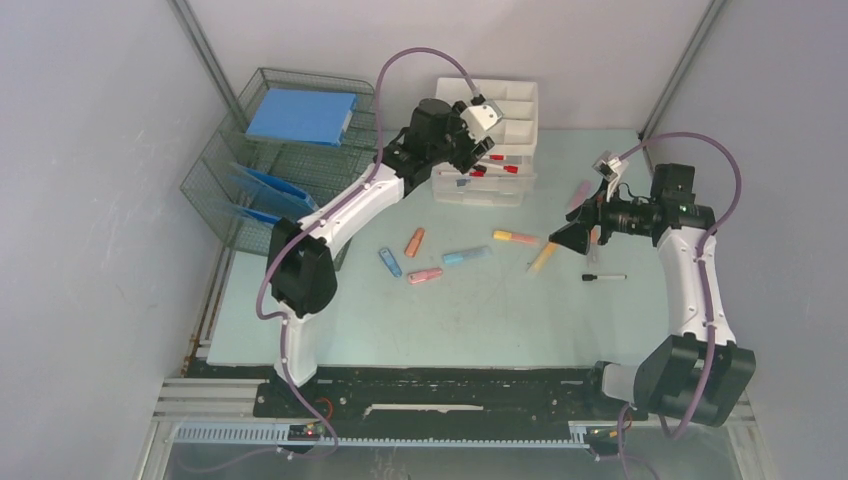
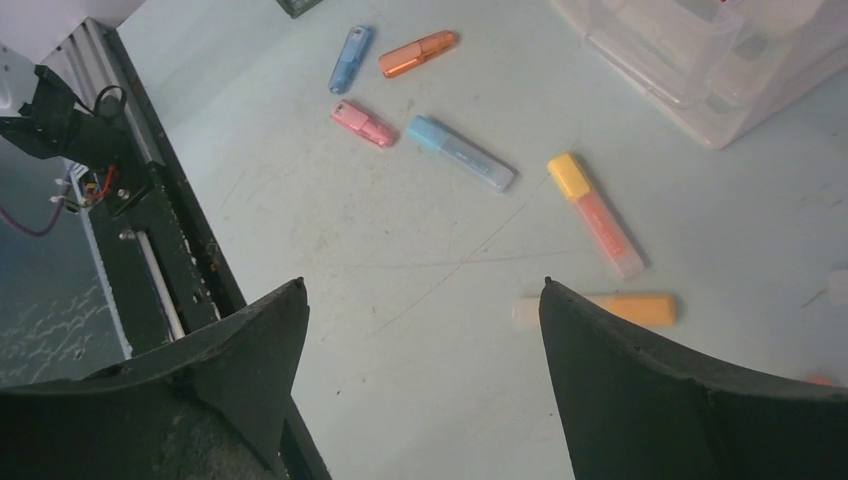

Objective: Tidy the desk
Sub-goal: Place the stationery in the drawer, then pick up the stationery from the center of the board.

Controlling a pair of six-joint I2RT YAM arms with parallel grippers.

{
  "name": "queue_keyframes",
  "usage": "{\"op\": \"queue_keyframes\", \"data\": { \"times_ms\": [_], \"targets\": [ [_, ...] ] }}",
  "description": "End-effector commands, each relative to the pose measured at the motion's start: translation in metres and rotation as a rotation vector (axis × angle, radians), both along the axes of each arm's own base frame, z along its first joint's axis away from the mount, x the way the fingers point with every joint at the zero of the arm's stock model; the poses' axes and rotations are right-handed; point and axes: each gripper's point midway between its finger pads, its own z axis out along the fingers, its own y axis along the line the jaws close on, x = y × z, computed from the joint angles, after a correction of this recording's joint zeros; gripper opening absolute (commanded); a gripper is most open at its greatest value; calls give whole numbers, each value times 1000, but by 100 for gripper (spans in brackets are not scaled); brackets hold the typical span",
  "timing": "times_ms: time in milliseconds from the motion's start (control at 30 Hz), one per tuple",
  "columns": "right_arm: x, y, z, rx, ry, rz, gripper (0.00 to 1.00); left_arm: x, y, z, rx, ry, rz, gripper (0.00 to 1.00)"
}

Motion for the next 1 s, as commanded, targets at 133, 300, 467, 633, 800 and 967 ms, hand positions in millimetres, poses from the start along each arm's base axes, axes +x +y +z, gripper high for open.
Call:
{"op": "queue_keyframes", "data": {
  "times_ms": [133, 300, 467, 633, 800, 967],
  "targets": [
    [12, -22, -4, -132, -52, -99, 90, -36, 3, 85, -248, -62, -17, 80],
    [21, -48, -26, -281, -21, -182, 89, -84, 3, 98, -563, -67, -146, 100],
    [29, -74, -55, -412, 54, -254, 86, -99, -9, 94, -725, 5, -275, 100],
    [27, -99, -88, -541, 147, -288, 84, -105, -17, 84, -764, 49, -339, 100],
    [6, -113, -120, -679, 102, -149, 86, -120, -9, 74, -773, 27, -361, 100],
    [-13, -135, -159, -891, 73, 16, 90, -127, -10, 53, -716, 0, -367, 100]
  ]
}}
